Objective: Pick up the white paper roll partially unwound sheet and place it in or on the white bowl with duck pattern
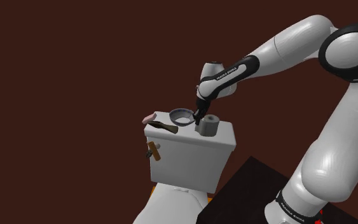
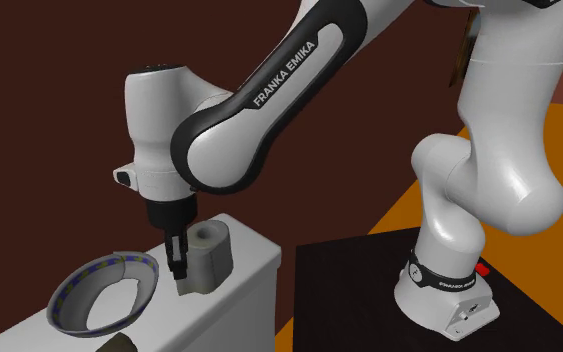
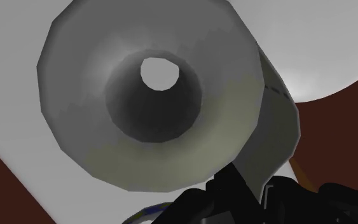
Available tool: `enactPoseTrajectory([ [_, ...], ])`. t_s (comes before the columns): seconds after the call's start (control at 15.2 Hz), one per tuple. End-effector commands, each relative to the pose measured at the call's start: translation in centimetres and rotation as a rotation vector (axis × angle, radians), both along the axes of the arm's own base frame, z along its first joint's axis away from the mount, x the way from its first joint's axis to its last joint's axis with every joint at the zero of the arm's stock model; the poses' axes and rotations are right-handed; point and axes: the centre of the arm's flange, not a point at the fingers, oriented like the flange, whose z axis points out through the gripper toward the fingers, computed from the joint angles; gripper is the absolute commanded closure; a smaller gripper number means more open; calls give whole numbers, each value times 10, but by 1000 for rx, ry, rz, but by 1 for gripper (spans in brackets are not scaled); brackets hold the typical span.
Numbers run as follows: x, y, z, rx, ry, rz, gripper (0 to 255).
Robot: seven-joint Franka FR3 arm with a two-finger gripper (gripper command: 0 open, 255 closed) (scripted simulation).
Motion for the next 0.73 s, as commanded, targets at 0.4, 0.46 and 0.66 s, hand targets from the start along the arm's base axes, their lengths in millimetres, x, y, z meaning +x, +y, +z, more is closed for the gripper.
enactPoseTrajectory([
  [0.4, 0, 0, 15, 0, 1, -1, 255],
  [0.46, 0, 0, 20, 0, 1, -1, 255],
  [0.66, 0, 0, 36, 0, 1, -1, 255],
])
